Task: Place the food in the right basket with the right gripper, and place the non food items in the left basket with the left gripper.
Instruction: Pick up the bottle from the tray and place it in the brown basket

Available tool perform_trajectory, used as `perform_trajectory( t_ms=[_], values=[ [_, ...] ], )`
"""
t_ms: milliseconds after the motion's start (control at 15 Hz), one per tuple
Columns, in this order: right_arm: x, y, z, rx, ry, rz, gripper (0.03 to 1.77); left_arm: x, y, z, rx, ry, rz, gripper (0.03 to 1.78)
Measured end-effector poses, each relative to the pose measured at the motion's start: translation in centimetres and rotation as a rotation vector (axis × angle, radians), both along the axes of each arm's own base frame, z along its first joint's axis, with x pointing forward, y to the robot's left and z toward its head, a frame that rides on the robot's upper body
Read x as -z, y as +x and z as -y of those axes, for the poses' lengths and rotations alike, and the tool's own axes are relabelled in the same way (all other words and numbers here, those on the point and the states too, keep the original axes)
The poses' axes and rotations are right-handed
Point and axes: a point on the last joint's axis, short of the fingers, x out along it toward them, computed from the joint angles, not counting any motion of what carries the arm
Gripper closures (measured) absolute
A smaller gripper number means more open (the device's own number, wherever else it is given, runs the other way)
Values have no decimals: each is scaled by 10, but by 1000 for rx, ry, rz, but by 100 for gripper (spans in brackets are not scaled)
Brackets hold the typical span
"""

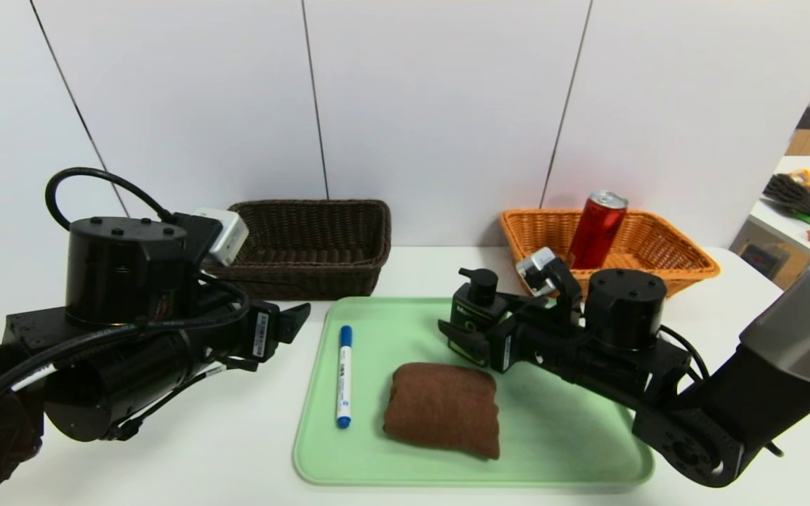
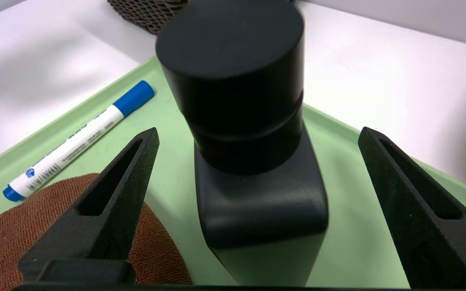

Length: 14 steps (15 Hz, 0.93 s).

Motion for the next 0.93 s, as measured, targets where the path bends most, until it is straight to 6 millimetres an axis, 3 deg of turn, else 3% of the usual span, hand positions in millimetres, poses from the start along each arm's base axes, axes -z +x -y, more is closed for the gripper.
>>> perform_trajectory(
  t_ms=[800,933],
  values=[
    [5,1,-1,2,-1,-14,10,1,0,0,-1,-1,-3,12],
    [4,1,-1,-3,2,-11,41,1,0,0,-1,-1,-3,12]
  ],
)
